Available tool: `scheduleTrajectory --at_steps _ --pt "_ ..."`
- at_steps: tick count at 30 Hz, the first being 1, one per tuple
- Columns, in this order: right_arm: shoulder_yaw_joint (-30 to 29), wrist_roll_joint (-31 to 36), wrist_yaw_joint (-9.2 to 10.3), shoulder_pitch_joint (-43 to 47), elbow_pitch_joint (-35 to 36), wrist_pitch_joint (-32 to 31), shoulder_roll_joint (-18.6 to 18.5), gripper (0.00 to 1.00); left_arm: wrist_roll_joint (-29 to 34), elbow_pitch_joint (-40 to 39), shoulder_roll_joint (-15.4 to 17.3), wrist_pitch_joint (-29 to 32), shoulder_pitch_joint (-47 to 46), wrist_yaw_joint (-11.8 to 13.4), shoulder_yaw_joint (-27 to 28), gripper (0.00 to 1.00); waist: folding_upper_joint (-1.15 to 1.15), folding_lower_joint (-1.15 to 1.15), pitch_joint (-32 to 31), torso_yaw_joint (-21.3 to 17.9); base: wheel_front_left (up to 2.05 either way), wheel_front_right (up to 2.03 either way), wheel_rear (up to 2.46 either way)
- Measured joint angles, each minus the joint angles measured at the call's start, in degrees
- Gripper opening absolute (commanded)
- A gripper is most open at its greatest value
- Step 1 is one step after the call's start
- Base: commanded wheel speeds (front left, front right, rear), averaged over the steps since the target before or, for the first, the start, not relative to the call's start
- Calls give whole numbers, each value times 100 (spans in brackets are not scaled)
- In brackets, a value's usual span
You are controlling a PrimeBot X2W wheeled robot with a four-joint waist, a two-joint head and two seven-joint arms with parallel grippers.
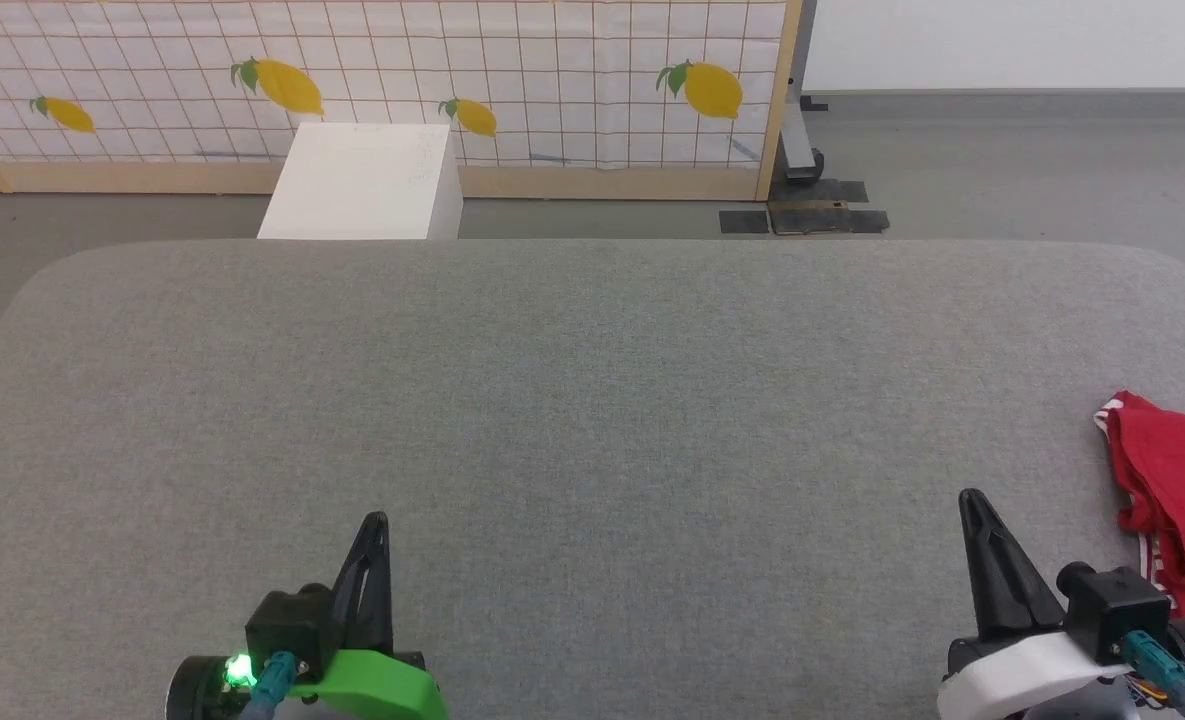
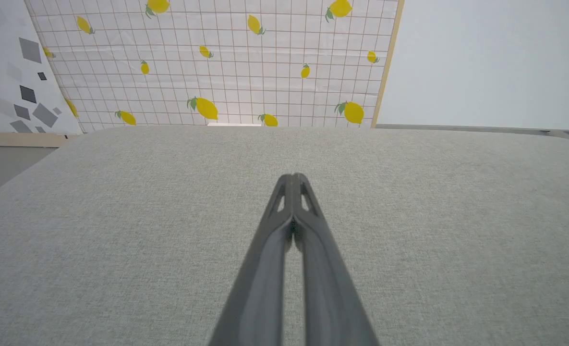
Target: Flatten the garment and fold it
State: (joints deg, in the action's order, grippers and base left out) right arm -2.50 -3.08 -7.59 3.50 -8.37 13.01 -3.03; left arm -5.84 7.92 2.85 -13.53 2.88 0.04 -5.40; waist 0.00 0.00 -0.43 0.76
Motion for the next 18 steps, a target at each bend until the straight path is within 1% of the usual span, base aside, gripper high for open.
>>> scheduleTrajectory --at_steps 18 --pt "35 20 0 -5 127 -202 0 0 86 -124 0 221 -7 0 85 0 0 0 7 -12 0 0 0"
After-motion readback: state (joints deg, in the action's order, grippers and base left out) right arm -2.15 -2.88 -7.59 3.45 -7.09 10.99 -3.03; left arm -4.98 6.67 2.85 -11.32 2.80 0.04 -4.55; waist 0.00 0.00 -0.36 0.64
